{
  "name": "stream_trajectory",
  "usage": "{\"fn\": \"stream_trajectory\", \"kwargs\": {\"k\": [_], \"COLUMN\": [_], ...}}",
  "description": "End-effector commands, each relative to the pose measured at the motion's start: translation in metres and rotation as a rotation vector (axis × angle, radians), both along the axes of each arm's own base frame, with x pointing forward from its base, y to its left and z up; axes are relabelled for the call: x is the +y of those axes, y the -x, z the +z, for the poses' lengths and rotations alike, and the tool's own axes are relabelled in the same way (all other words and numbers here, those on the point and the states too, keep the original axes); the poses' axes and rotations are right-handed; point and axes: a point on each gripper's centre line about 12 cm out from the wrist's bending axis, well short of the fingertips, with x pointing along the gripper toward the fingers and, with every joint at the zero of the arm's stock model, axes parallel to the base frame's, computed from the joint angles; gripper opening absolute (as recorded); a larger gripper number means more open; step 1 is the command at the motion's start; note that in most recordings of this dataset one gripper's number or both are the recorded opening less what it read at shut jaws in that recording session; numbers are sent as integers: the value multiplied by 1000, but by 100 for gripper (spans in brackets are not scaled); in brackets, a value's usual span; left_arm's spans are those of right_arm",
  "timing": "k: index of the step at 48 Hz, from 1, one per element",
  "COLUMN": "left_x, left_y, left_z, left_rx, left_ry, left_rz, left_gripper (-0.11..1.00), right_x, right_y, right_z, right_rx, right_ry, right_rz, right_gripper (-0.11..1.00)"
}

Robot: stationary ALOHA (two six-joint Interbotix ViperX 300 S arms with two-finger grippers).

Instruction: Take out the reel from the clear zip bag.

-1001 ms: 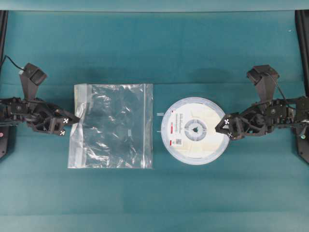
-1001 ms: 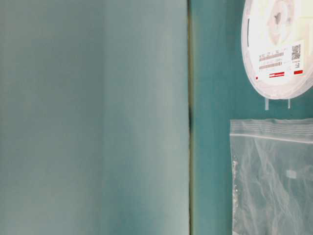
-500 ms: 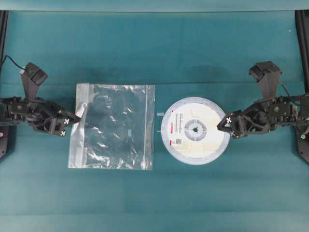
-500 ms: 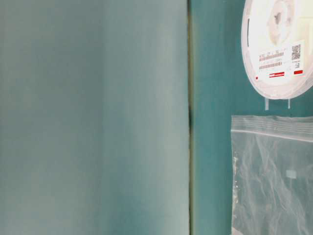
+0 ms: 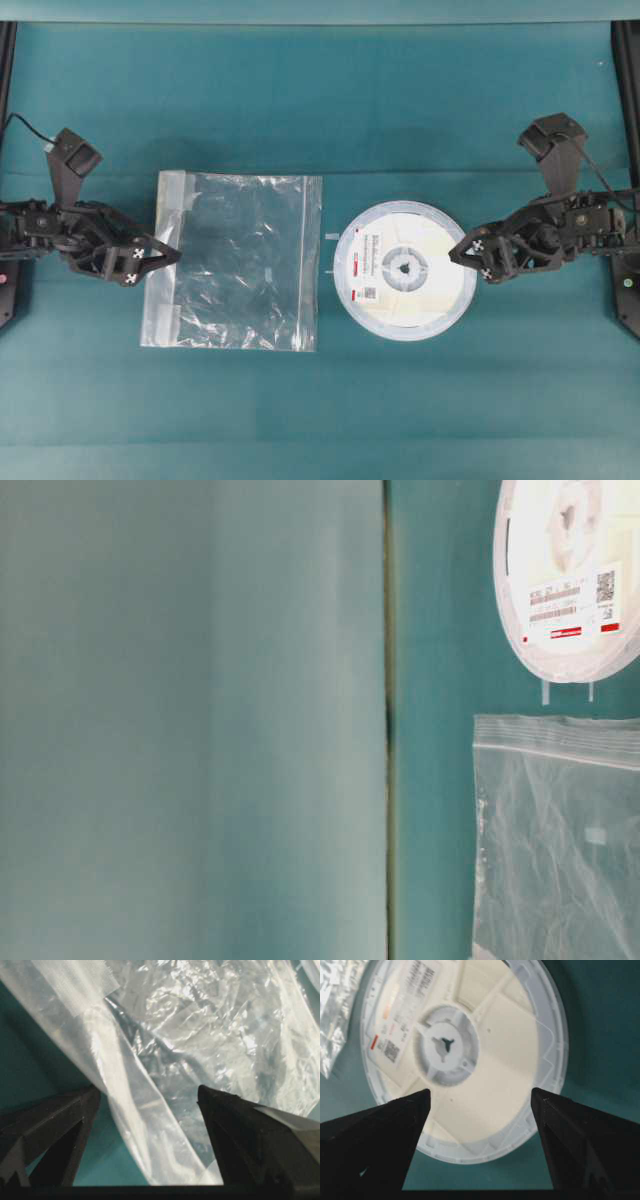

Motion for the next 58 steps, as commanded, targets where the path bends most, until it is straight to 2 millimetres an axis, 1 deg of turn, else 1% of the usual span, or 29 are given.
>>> {"fn": "stream_trajectory", "kwargs": {"k": [1, 7, 11, 20, 28, 31, 36, 43, 50, 58], "left_x": [0, 0, 0, 0, -1, -1, -2, -4, -4, -7], "left_y": [4, 8, 9, 9, 13, 16, 23, 29, 32, 35], "left_z": [3, 11, 22, 53, 84, 95, 106, 122, 134, 149], "left_rx": [8, 17, 4, -54, -87, -104, -127, -182, -222, -270], "left_ry": [2, 2, -6, -61, -138, -171, -222, -297, -374, -478], "left_rz": [6, 7, 3, -32, -81, -100, -129, -162, -196, -251], "left_gripper": [95, 95, 95, 95, 95, 95, 95, 95, 94, 94], "right_x": [1, 0, 0, 2, 1, 2, 4, 7, 11, 13], "right_y": [-6, -6, -5, -4, -2, -1, -2, -8, -13, -17], "right_z": [11, 16, 20, 30, 40, 41, 45, 55, 64, 73], "right_rx": [-42, -60, -73, -113, -150, -153, -162, -189, -208, -240], "right_ry": [12, 17, 21, 38, 76, 106, 166, 265, 358, 427], "right_rz": [12, 15, 17, 35, 67, 97, 162, 264, 360, 416], "right_gripper": [91, 91, 91, 91, 91, 91, 90, 90, 90, 90]}}
